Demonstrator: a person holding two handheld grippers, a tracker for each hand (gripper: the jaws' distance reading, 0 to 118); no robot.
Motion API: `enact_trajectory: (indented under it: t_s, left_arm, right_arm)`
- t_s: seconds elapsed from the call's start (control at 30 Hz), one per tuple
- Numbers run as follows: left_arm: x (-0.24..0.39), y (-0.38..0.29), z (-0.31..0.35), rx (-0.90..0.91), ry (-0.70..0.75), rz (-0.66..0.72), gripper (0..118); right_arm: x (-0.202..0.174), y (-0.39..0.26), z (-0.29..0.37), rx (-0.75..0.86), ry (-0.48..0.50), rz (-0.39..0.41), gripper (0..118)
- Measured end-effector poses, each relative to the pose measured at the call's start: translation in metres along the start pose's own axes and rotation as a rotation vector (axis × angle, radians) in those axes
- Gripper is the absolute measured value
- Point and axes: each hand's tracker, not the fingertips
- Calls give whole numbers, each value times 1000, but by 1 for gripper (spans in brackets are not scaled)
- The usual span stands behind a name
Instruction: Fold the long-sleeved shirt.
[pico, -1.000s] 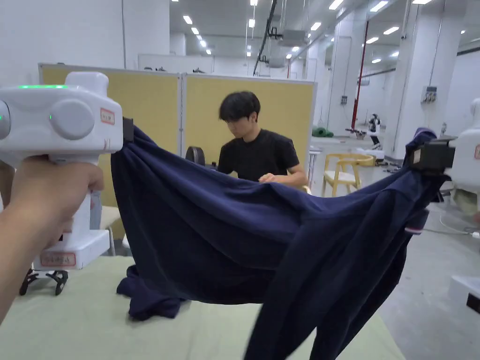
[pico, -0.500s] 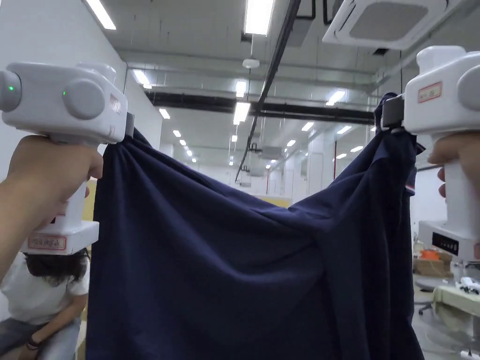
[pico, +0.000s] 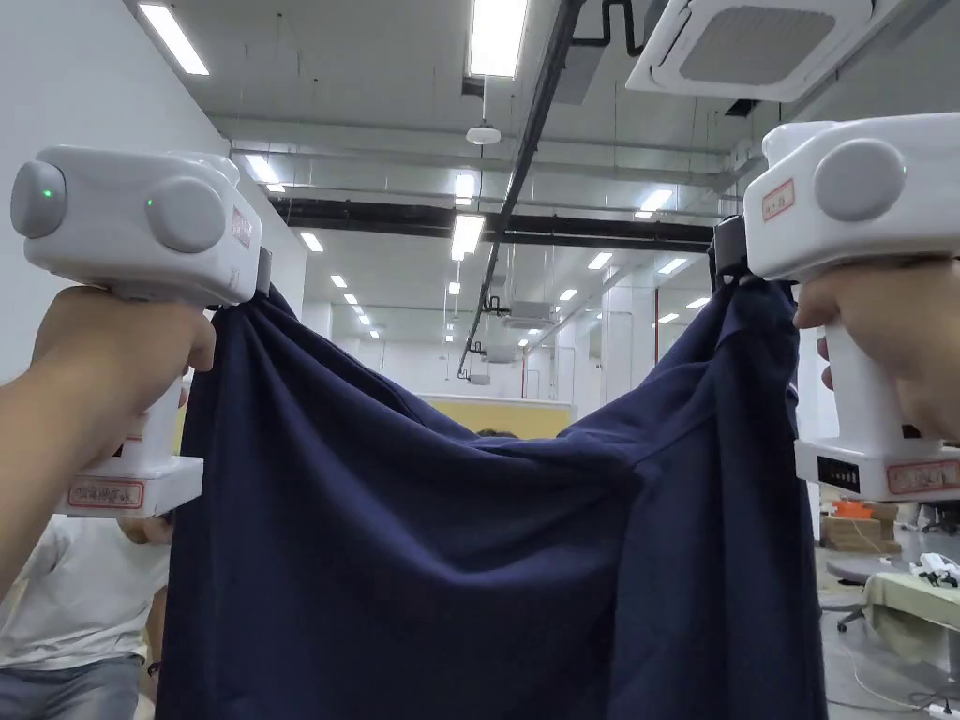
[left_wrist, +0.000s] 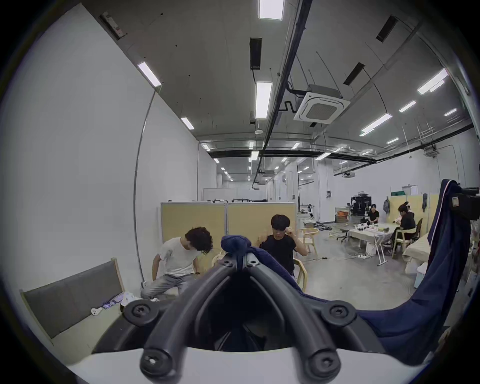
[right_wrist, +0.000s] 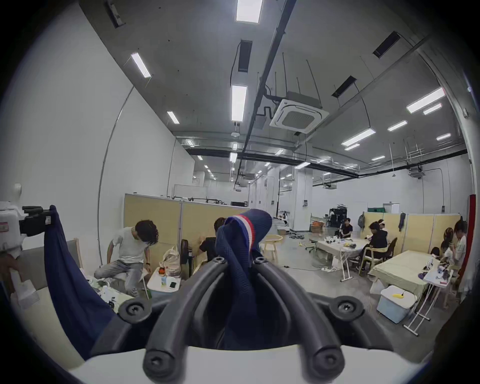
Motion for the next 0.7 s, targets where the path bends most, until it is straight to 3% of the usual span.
enact_trajectory:
  t_s: [0.43, 0.7]
  left_arm:
    - [26, -52, -128, -2, 3, -25, 0]
    - [30, -124, -187, -36, -45, -14, 0]
  right_arm:
    - [-13, -45, -132, -16, -14, 13, 12]
    - [-19, -118, -165, -55, 17, 22, 12]
